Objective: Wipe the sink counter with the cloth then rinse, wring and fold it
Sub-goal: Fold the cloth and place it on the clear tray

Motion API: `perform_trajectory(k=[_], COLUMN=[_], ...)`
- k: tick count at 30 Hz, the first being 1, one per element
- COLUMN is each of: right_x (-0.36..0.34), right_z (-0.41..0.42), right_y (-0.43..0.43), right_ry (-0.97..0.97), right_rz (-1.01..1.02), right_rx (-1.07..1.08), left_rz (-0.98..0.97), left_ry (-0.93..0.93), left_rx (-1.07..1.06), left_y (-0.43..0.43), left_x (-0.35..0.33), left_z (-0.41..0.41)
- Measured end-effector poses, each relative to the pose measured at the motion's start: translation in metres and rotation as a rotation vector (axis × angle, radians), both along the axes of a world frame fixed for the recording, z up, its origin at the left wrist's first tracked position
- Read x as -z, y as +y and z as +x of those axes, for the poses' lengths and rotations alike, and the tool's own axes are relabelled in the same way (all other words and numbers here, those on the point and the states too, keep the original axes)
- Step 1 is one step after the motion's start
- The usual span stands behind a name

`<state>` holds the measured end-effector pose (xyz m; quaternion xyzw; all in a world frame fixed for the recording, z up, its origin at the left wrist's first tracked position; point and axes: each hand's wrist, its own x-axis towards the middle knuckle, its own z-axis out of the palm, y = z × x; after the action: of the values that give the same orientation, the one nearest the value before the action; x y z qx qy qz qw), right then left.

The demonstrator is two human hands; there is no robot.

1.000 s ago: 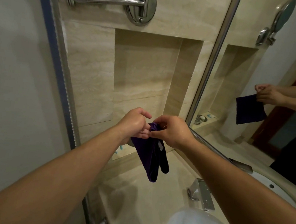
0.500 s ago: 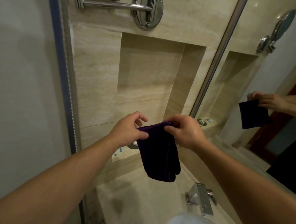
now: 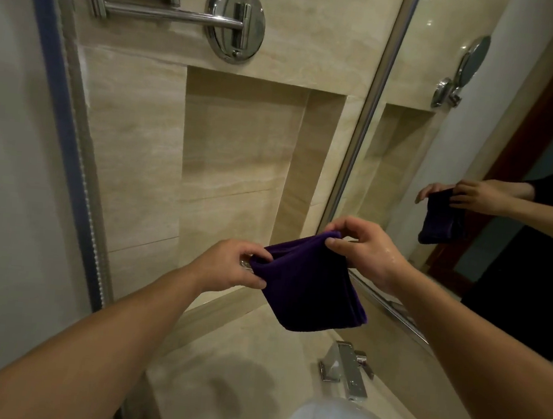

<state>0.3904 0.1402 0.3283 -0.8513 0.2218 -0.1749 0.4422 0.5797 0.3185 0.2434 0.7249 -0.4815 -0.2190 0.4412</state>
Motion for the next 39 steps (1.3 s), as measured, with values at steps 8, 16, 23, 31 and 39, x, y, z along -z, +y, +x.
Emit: perform_trajectory(k=[8,16,23,31,39], right_x=[-0.01,-0.036,-0.045,-0.036,-0.029], right_z=[-0.034,-0.055,-0.077,-0.157,-0.274], right_y=[-0.018,-0.018,-0.01,0.02,0.045], right_ry=[0.102,0.346,0.363,0.47,0.623], right_rz=[-0.141,-0.475,-0.383,-0.429,-0.315], right_rx=[0.046,-0.017,0.04,0.366,0.648], left_rz=[0.025,-0.157,-0.12,-0.145,-0.112], left_ry=[-0.05,0.023,-0.024,0.101,0.209], left_rx=[0.028,0.077,0.092,0.249,0.523], left_y=[-0.018,-0.021,-0.028,-0.064,-0.117], left_x=[-0.02,-0.076,-0.091,-0.085,-0.083], left_z=[-0.011,-0.016,-0.026,-0.092,-0.209])
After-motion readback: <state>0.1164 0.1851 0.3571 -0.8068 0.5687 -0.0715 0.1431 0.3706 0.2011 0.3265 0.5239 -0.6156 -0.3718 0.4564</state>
